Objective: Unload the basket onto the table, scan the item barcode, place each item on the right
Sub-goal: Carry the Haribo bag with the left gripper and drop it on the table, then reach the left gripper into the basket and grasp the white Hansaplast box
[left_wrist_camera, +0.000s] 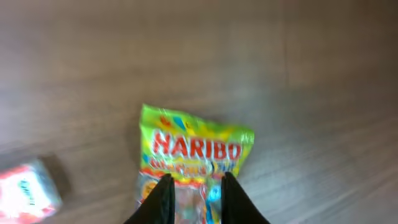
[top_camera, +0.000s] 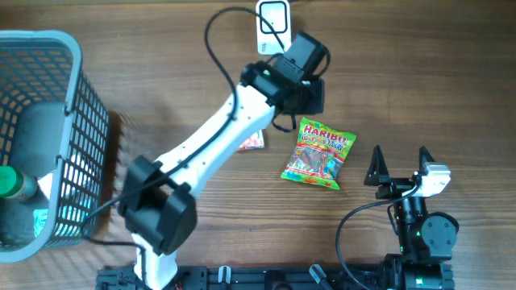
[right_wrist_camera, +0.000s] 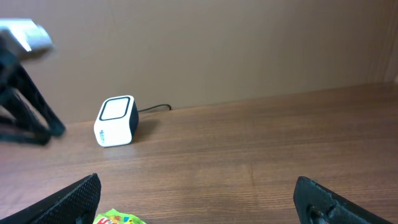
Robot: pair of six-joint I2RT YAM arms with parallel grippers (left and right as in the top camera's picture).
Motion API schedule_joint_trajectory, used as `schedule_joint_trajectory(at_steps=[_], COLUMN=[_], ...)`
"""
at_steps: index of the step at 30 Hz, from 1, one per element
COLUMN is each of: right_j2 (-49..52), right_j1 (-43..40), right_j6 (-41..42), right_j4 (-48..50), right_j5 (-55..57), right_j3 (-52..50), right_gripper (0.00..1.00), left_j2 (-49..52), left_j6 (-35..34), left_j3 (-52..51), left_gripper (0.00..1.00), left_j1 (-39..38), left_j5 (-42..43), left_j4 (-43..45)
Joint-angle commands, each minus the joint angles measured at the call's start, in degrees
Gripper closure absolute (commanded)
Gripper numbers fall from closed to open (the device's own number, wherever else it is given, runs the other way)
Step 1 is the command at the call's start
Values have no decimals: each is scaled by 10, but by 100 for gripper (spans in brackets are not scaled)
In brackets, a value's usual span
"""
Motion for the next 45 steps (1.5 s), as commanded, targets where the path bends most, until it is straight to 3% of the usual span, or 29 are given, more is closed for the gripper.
schedule_joint_trajectory(at_steps=[1, 3, 11, 17, 20, 24, 26, 28, 29, 31, 34, 36, 39, 42, 45], right_j2=[-3, -3, -3, -3, -3, -3, -3, -3, -3, -3, -3, -3, -3, -3, -3], right_j1=[2, 2, 2, 2, 2, 2, 2, 2, 2, 2, 2, 2, 2, 2, 2], right_j6=[-6, -6, -6, -6, -6, -6, -6, -6, -6, -6, -6, -6, -6, -6, -6], right_j4=[2, 2, 2, 2, 2, 2, 2, 2, 2, 2, 2, 2, 2, 2, 2], right_j5=[-5, -5, -5, -5, -5, -5, -5, -5, -5, -5, -5, -5, -5, -5, -5], right_j3=[-1, -1, -1, -1, -1, -1, -1, -1, -1, -1, -1, -1, -1, -1, -1], right_gripper=[0, 0, 0, 0, 0, 0, 0, 0, 0, 0, 0, 0, 0, 0, 0], left_j2=[64, 88, 101, 136, 133, 126, 96, 55, 27, -34, -154, -236, -290, -299, -282], left_j6=[7, 5, 2, -3, -2, 5, 6, 46, 71, 81, 77, 77, -24, -237, -316], left_j3=[-33, -36, -56, -97, -74, -7, 36, 73, 92, 120, 134, 134, 134, 132, 105], left_gripper=[86, 96, 92, 90, 82, 83, 78, 66, 51, 1, 0, 0, 0, 0, 0], left_j1=[-23, -34, -59, -58, -43, -1, 35, 67, 82, 105, 151, 215, 315, 545, 666], left_j5=[82, 106, 106, 106, 104, 101, 62, 54, 52, -9, -156, -205, -254, -265, -265], left_j4=[-5, -13, -29, 125, 205, 153, 85, 26, -4, -61, -109, -130, -187, -349, -412])
